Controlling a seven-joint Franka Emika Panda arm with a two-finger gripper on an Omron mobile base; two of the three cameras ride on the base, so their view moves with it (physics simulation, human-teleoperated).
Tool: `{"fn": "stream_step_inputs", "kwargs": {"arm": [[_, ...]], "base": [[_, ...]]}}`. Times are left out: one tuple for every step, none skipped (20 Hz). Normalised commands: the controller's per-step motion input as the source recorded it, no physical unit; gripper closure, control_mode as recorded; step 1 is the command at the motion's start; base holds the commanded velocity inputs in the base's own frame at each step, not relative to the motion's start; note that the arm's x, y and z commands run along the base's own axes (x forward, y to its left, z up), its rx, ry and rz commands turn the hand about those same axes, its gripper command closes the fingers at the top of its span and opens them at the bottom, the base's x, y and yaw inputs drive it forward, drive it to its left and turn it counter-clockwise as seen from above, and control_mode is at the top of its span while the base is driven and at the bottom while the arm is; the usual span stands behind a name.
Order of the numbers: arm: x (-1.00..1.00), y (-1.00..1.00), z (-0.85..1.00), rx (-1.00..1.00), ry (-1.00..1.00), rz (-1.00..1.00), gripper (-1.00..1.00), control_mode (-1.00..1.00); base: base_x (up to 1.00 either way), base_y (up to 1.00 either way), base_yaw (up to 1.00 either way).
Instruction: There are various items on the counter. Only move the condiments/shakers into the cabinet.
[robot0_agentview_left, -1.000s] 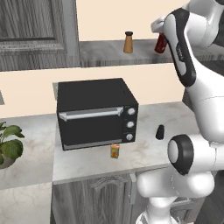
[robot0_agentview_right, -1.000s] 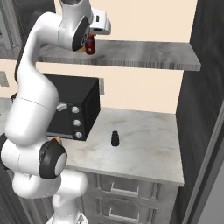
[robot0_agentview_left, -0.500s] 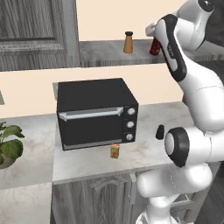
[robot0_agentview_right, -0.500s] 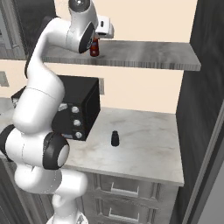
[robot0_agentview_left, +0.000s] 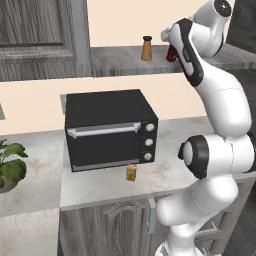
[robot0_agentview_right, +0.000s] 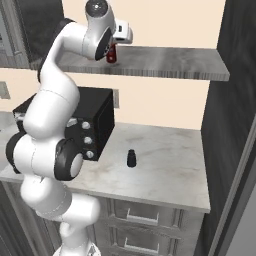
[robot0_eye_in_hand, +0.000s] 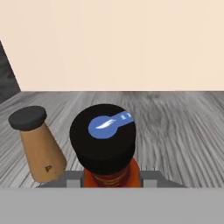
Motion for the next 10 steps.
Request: {"fn": "stream_step_inputs", "kwargs": {"arm": [[0.48, 0.0, -0.03, 0.0, 0.0, 0.0, 1.0, -1.0], [0.51, 0.0, 0.0, 0.0, 0.0, 0.0, 1.0, -1.0], [0.55, 0.0, 0.0, 0.0, 0.0, 0.0, 1.0, -1.0], [0.53, 0.0, -0.03, 0.0, 0.0, 0.0, 1.0, -1.0], [0.45, 0.0, -0.11, 0.0, 0.0, 0.0, 1.0, -1.0], [0.42, 0.0, -0.16, 0.0, 0.0, 0.0, 1.0, -1.0], [0.4, 0.0, -0.2, 0.0, 0.01, 0.0, 1.0, -1.0], [0.38, 0.0, -0.23, 0.0, 0.01, 0.0, 1.0, -1.0], [0.31, 0.0, -0.24, 0.0, 0.01, 0.0, 1.0, -1.0], [0.3, 0.0, -0.24, 0.0, 0.02, 0.0, -1.0, -1.0]], "base": [[0.0, 0.0, 0.0], [0.0, 0.0, 0.0], [0.0, 0.0, 0.0], [0.0, 0.0, 0.0], [0.0, 0.0, 0.0], [0.0, 0.0, 0.0], [0.0, 0.0, 0.0], [0.0, 0.0, 0.0], [0.0, 0.0, 0.0], [0.0, 0.0, 0.0]]}}
